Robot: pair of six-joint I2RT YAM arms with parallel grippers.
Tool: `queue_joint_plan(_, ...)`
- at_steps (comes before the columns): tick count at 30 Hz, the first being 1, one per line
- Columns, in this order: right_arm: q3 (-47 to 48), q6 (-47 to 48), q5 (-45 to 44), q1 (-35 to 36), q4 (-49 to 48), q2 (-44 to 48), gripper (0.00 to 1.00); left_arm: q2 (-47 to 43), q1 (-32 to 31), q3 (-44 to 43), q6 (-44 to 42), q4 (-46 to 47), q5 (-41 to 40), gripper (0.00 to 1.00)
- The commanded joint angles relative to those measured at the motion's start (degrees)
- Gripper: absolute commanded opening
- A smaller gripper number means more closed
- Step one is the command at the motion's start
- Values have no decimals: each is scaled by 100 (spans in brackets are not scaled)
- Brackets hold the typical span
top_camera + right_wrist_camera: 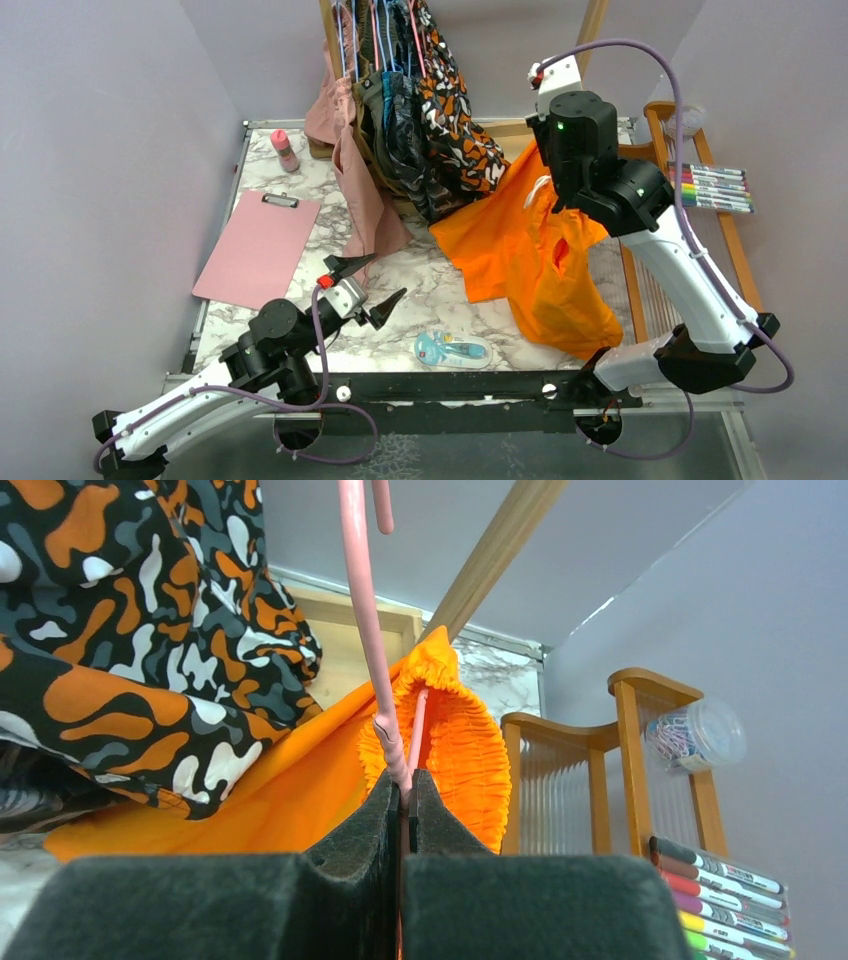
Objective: Place the shorts on the hanger
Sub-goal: Place the hanger at the clothesline.
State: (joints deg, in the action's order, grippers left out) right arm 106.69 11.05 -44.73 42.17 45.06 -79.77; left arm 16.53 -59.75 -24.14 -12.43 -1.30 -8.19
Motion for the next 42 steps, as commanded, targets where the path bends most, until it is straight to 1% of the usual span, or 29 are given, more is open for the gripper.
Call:
queue_joint_plan(1,55,135,67,-8,-144,559,1,-111,4,208,227,490,-333,83)
queue_joint_plan(5,72,3,531,-7,289,1033,1,-46,-2,216,231,510,-572,82)
queue_joint_plan(8,149,12,507,-7,468,1276,1,-51,-2,258,259,527,-770,82)
queue_joint_plan(11,261,97,440,-7,411,1519,1,-71,-2,302,254,529,-926,82)
queue_joint_plan(16,365,278,394,6,-8,1856,1,-41,-3,327,244,569,-1223,82)
queue_joint_plan(22,161,820,-201,151,-823,1898,1,45,-2,328,219,591,-1422,82)
queue_joint_plan(27,188,1244,-409,223,-1525,1707,1,60,-2,314,249,564,-1458,82)
queue_joint_plan(31,386,1381,-245,242,-1762,1405,1,48,-2,314,248,552,-1447,82)
queue_joint_plan(37,578,1459,94,248,-2026,667,1,-38,7,327,287,526,-1242,82)
queue_joint_plan(42,971,1505,428,235,-2272,-137,1,-36,7,308,378,511,-1006,82)
